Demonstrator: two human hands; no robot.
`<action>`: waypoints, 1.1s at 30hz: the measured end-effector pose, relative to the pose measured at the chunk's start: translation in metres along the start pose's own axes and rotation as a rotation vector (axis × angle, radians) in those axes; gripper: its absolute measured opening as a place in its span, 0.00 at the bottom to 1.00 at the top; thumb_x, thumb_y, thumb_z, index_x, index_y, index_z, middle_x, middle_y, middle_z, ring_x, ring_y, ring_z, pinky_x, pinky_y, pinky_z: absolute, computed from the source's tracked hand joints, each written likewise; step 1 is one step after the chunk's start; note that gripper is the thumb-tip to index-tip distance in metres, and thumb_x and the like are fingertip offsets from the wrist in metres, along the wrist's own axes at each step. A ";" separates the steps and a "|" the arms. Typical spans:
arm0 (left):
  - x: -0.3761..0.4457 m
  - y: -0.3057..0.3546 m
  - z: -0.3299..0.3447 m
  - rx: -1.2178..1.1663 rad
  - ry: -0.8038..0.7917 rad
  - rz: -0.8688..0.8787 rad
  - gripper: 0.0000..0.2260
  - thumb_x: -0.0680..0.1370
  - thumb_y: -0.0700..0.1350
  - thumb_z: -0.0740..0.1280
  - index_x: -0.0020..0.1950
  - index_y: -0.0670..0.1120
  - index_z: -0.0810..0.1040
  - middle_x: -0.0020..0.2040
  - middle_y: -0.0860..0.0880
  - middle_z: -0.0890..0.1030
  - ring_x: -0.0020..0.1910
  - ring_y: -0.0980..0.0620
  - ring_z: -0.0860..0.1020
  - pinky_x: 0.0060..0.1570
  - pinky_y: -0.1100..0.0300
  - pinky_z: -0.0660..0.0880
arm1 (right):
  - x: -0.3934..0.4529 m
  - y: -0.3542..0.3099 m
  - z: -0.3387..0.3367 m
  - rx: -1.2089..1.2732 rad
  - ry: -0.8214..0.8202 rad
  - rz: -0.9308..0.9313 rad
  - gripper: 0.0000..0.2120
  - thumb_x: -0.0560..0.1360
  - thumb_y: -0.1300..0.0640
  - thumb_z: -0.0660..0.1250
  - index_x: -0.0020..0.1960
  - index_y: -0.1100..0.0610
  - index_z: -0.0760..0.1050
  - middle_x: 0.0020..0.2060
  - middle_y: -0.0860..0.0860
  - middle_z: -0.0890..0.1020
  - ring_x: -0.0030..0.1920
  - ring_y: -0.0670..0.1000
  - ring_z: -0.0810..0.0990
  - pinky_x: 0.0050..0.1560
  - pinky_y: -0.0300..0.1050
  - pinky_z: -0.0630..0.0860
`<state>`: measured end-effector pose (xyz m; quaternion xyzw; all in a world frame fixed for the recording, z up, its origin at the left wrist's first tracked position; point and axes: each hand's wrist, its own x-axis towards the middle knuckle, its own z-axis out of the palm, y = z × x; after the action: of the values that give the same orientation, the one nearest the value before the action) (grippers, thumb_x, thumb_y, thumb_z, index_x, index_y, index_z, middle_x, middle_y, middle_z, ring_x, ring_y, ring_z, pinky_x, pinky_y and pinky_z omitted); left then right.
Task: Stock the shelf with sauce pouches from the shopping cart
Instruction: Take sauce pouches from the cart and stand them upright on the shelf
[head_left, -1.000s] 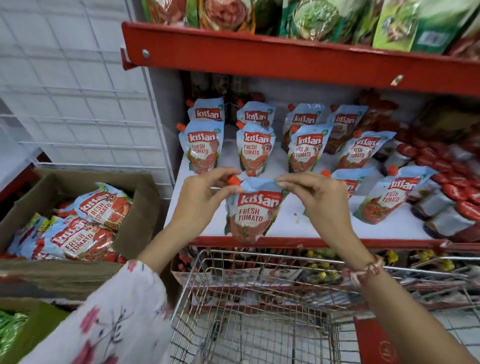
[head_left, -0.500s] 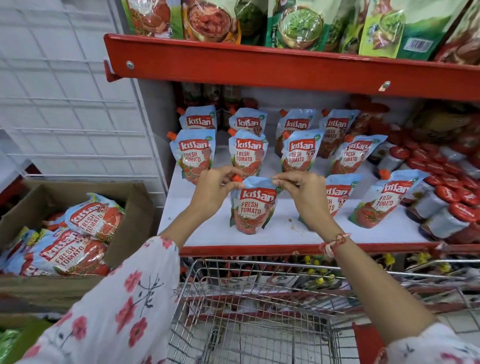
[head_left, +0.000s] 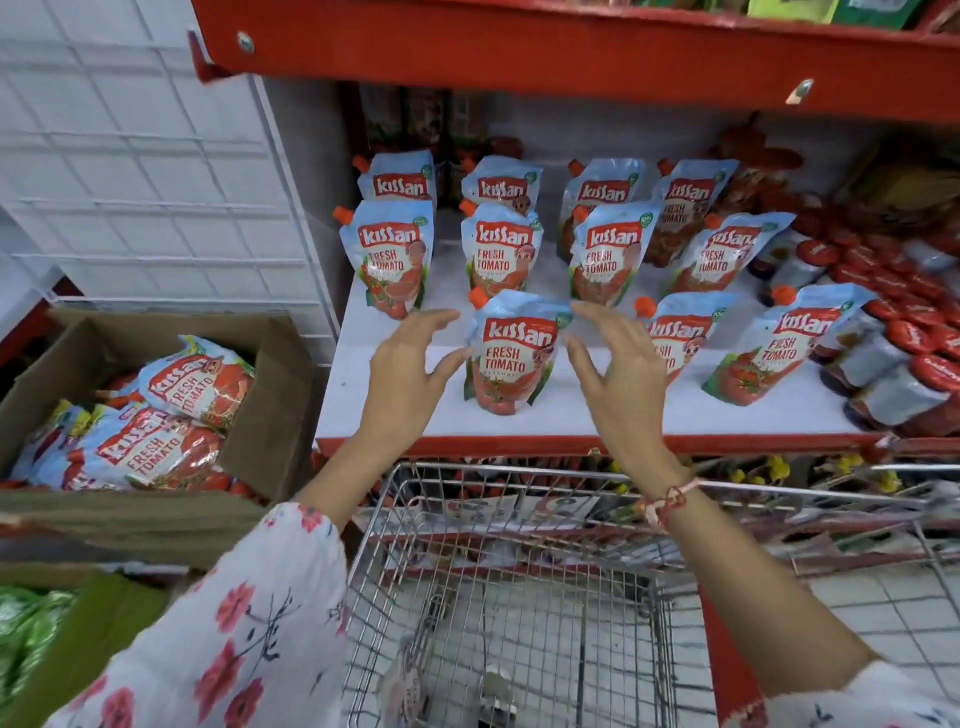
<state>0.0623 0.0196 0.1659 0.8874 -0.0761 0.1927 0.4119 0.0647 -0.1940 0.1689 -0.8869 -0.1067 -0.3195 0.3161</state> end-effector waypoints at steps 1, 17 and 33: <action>-0.017 -0.004 -0.001 0.016 0.008 0.003 0.15 0.75 0.45 0.70 0.60 0.44 0.76 0.58 0.45 0.81 0.55 0.46 0.80 0.57 0.52 0.78 | -0.017 -0.004 0.001 0.003 0.028 -0.037 0.12 0.77 0.57 0.65 0.59 0.60 0.76 0.54 0.56 0.82 0.56 0.52 0.76 0.63 0.30 0.64; -0.257 -0.089 0.036 0.603 -0.975 -0.833 0.21 0.71 0.58 0.71 0.52 0.41 0.79 0.53 0.45 0.83 0.50 0.49 0.80 0.41 0.61 0.70 | -0.244 -0.042 0.112 -0.051 -1.298 -0.222 0.15 0.76 0.68 0.62 0.62 0.61 0.75 0.62 0.59 0.79 0.61 0.58 0.77 0.59 0.53 0.78; -0.268 -0.090 0.051 0.518 -1.106 -0.812 0.16 0.73 0.47 0.67 0.58 0.40 0.76 0.58 0.43 0.81 0.57 0.46 0.79 0.46 0.61 0.74 | -0.250 -0.046 0.126 -0.180 -1.353 -0.258 0.09 0.74 0.67 0.66 0.54 0.65 0.79 0.47 0.61 0.84 0.48 0.59 0.82 0.51 0.52 0.80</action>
<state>-0.1421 0.0330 -0.0358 0.8821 0.1101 -0.4393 0.1294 -0.0829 -0.0760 -0.0422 -0.8940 -0.3582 0.2611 0.0648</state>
